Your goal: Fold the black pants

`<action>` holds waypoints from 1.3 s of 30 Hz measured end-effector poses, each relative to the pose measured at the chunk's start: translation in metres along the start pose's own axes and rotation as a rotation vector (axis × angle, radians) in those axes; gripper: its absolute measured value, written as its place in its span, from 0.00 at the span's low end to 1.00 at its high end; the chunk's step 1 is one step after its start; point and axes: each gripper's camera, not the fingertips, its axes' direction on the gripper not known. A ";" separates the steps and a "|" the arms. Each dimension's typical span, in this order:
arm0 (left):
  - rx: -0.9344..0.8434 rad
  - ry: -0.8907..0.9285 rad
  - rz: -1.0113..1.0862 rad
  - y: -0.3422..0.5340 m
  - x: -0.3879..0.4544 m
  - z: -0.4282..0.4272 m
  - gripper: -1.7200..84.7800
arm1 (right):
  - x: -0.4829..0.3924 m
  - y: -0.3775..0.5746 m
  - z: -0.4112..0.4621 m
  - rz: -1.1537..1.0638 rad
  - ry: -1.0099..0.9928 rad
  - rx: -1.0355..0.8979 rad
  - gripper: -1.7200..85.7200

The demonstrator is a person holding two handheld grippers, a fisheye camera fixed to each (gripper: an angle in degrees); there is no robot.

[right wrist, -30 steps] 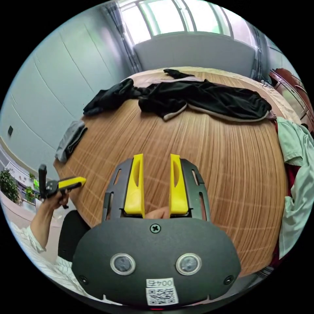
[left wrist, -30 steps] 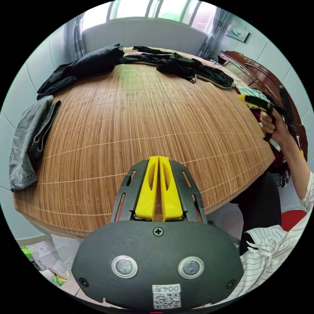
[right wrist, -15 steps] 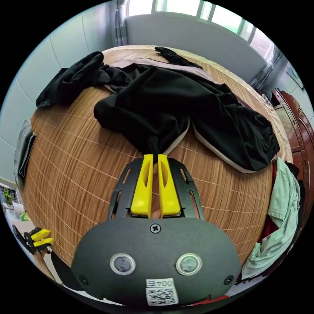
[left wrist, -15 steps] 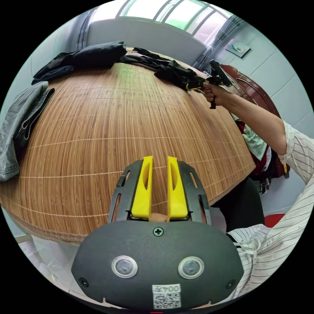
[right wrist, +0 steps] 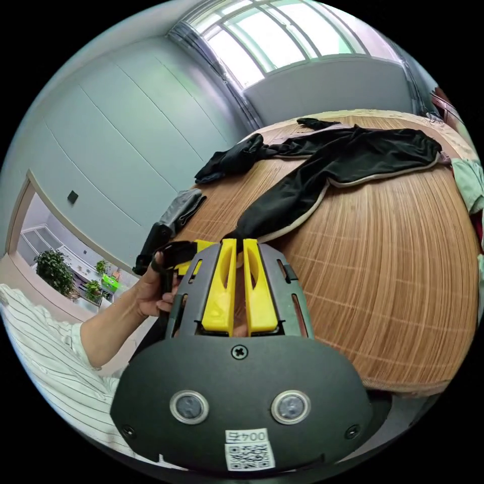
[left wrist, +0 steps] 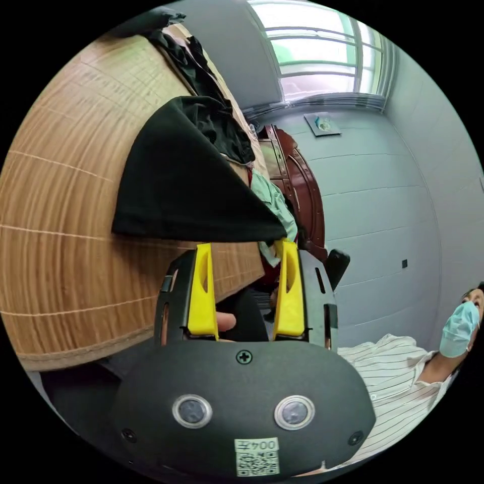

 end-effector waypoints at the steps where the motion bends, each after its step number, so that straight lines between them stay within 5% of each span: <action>1: -0.012 0.021 -0.008 0.001 0.004 0.006 0.22 | 0.001 0.019 -0.019 0.020 -0.015 0.007 0.04; 4: -0.074 0.054 -0.012 0.003 0.027 0.034 0.20 | -0.002 0.053 -0.058 0.044 -0.058 0.015 0.05; 9: -0.172 -0.187 0.228 0.012 0.102 0.047 0.09 | -0.014 0.084 -0.109 0.001 -0.026 0.020 0.07; 17: -0.068 -0.213 0.384 0.056 0.192 -0.054 0.07 | 0.106 0.115 -0.200 0.396 -0.323 0.276 0.16; 26: 0.035 -0.102 0.520 0.142 0.302 -0.190 0.07 | 0.184 0.072 -0.154 0.661 -0.605 0.253 0.23; 30: 0.114 -0.131 0.532 0.159 0.327 -0.227 0.07 | 0.205 0.049 -0.107 0.775 -0.724 0.226 0.17; 32: 0.143 -0.162 0.518 0.159 0.331 -0.238 0.07 | 0.208 0.035 -0.094 0.808 -0.643 0.209 0.04; 39: 0.233 -0.280 0.462 0.092 0.337 -0.232 0.08 | 0.127 -0.019 -0.167 0.413 -0.312 0.256 0.01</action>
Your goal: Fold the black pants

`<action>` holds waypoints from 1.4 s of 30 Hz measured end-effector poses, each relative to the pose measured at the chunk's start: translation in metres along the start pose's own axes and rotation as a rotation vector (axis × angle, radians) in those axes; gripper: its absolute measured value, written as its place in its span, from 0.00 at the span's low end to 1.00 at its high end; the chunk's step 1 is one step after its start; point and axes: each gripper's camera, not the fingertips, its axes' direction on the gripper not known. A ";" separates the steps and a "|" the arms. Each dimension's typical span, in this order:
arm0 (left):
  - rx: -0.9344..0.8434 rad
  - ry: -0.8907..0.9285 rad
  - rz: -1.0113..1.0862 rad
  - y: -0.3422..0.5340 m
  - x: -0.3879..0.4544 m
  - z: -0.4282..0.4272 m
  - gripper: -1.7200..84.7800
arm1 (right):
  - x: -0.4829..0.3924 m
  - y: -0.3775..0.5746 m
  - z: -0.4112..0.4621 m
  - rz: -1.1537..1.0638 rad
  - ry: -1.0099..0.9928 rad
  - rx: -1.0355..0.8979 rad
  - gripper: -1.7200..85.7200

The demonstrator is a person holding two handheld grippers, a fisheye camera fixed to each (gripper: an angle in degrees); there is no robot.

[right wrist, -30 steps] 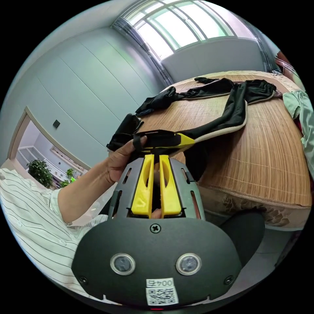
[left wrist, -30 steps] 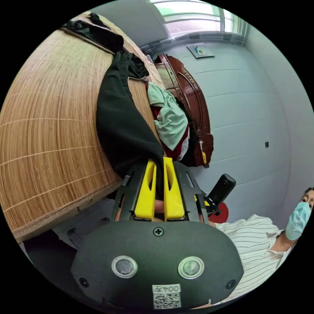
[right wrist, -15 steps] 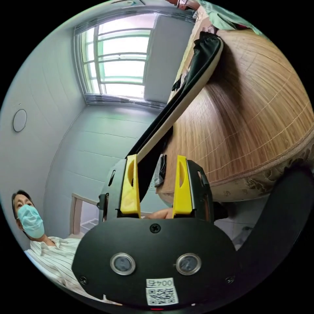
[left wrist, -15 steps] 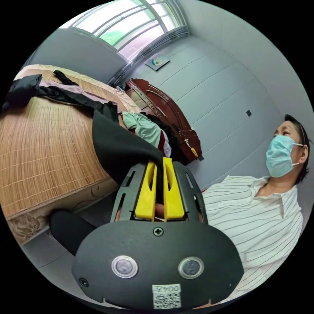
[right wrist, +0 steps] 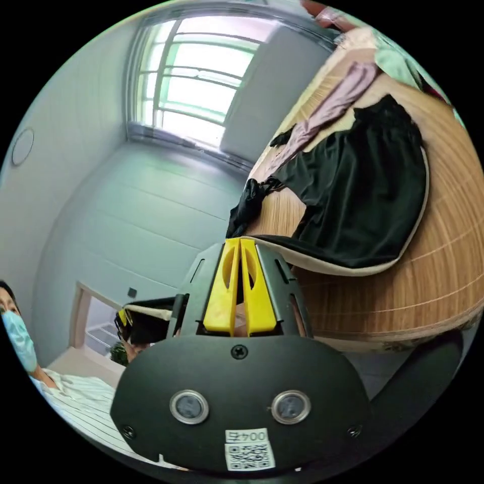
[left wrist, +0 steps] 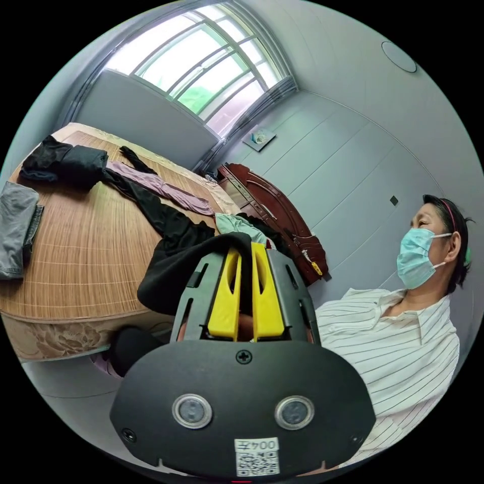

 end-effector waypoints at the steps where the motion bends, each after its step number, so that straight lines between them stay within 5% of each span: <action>1: -0.007 -0.033 -0.001 -0.010 -0.003 0.009 0.08 | -0.016 0.001 -0.003 -0.069 0.059 -0.018 0.01; 4: -0.120 -0.244 0.074 -0.062 -0.023 0.071 0.10 | -0.013 0.005 -0.013 -0.073 0.188 -0.017 0.01; 6: -0.283 -0.598 0.166 -0.095 -0.044 0.130 0.12 | 0.007 0.008 -0.025 -0.008 0.269 0.008 0.01; 8: -0.372 -0.748 0.210 -0.110 -0.057 0.162 0.13 | 0.026 0.014 -0.043 0.019 0.317 0.016 0.02; 12: -0.362 -0.988 0.309 -0.119 -0.051 0.187 0.15 | 0.031 0.015 -0.045 -0.047 0.447 -0.048 0.08; 15: -0.319 -0.907 0.249 -0.114 -0.047 0.184 0.17 | 0.043 0.001 -0.030 -0.064 0.541 -0.084 0.16; 25: -0.232 -0.556 0.144 -0.025 0.012 0.218 0.16 | 0.107 -0.078 0.073 0.116 0.788 -0.170 0.19; 31: -0.270 -0.477 0.121 -0.003 0.036 0.243 0.14 | 0.082 -0.091 0.116 -0.003 0.907 -0.200 0.04; 42: -0.240 -0.469 0.233 0.023 0.105 0.262 0.04 | -0.046 0.051 0.123 -0.257 0.618 -0.243 0.04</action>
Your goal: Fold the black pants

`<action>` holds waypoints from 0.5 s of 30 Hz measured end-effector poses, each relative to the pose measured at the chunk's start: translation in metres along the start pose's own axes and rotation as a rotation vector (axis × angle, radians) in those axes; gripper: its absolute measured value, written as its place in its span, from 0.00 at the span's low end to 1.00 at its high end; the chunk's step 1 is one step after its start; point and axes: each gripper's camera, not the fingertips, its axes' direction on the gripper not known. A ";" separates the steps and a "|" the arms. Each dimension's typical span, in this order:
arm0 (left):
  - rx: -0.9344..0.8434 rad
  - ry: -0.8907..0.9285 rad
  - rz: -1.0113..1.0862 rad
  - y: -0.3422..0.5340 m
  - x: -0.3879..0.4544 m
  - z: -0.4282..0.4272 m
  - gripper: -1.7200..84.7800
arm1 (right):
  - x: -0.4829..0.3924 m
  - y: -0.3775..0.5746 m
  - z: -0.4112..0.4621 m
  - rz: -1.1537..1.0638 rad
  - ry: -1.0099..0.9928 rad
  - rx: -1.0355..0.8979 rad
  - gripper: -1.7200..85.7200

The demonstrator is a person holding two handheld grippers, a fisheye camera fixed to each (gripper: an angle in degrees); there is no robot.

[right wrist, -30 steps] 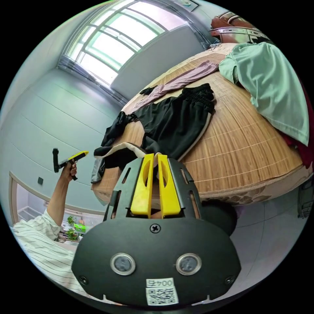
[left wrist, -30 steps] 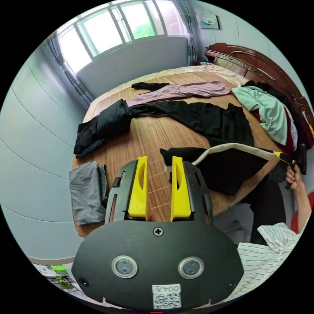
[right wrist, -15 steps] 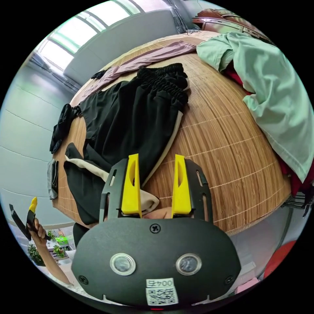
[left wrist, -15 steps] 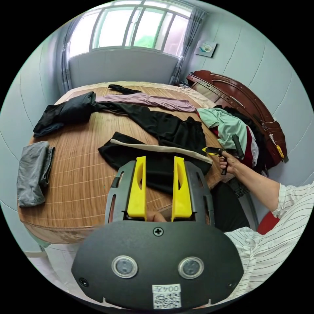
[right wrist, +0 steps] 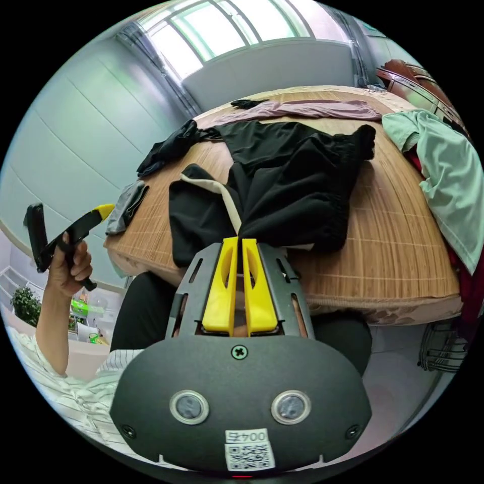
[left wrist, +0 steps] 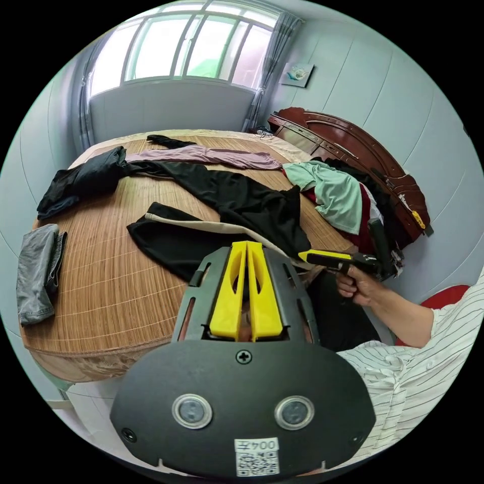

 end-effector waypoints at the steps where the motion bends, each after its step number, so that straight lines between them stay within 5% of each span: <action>1: 0.001 -0.007 0.010 0.000 0.006 0.000 0.04 | -0.009 0.015 -0.005 -0.020 -0.004 0.014 0.05; 6: 0.001 -0.036 0.051 0.000 0.045 0.001 0.03 | 0.016 0.032 -0.050 -0.019 0.087 0.132 0.11; 10: -0.003 0.010 0.051 0.001 0.071 0.007 0.03 | 0.078 0.010 -0.046 0.056 0.045 -0.029 0.21; 15: -0.021 0.035 0.175 -0.001 0.135 0.015 0.04 | 0.104 -0.005 -0.011 0.012 0.024 -0.203 0.21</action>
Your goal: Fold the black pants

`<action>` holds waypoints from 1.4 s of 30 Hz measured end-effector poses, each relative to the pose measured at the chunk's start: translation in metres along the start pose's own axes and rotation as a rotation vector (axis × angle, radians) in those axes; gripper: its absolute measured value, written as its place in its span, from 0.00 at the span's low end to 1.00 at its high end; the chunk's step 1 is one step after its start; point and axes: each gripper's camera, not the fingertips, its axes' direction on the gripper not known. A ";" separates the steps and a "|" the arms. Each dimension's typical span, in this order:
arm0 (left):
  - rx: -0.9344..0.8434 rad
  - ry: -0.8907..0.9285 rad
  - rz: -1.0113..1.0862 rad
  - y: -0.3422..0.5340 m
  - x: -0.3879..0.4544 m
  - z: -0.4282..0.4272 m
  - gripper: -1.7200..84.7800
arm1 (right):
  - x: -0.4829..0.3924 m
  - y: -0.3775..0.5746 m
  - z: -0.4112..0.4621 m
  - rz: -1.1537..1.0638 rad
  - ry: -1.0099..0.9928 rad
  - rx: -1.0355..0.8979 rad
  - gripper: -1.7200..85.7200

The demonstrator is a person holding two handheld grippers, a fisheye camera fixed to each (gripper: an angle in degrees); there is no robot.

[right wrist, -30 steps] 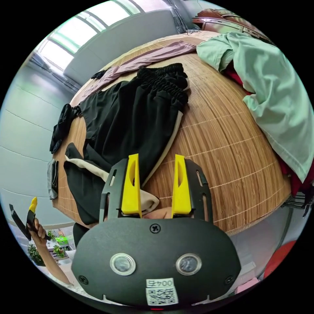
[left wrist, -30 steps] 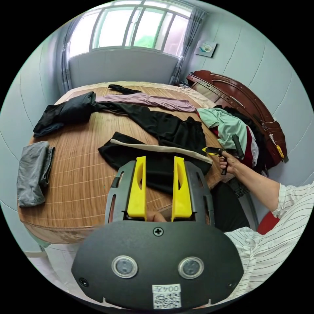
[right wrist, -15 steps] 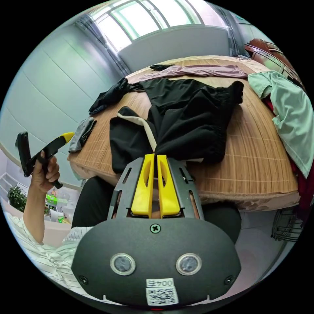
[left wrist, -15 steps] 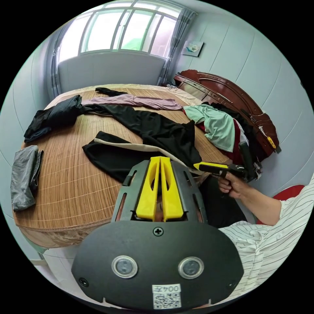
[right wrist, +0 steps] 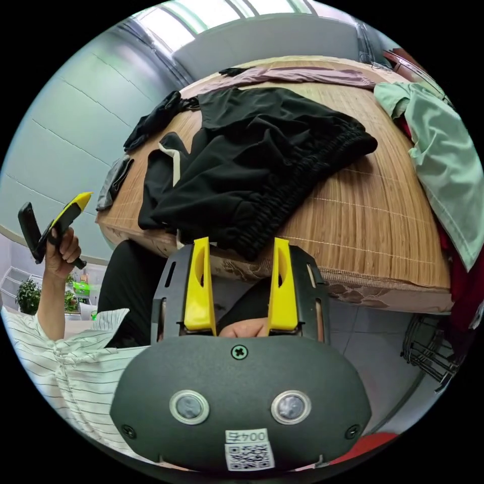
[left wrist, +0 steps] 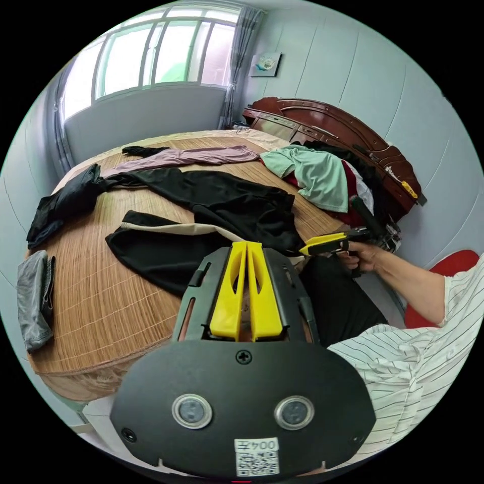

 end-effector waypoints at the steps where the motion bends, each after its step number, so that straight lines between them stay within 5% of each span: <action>1: -0.003 0.000 0.023 -0.003 0.009 0.001 0.04 | 0.008 -0.004 0.003 0.016 -0.005 0.003 0.20; 7: -0.047 -0.124 0.325 -0.037 0.117 0.025 0.10 | 0.026 -0.013 -0.007 0.076 -0.088 0.023 0.07; 20: 0.018 -0.573 0.853 -0.070 0.304 0.102 0.18 | -0.010 -0.054 -0.127 0.036 -0.118 0.045 0.05; 31: -0.022 -0.680 0.926 -0.097 0.315 0.145 0.19 | -0.045 -0.063 -0.152 -0.025 -0.095 0.020 0.04; 36: 0.021 -0.674 0.831 -0.119 0.286 0.144 0.10 | -0.063 -0.057 -0.158 -0.054 -0.102 0.032 0.03; 39: -0.012 -0.551 0.682 -0.141 0.236 0.128 0.05 | -0.082 -0.037 -0.184 -0.105 -0.027 0.207 0.03; 42: -0.078 -0.352 0.496 -0.164 0.164 0.110 0.03 | -0.116 0.013 -0.225 -0.204 0.289 0.599 0.05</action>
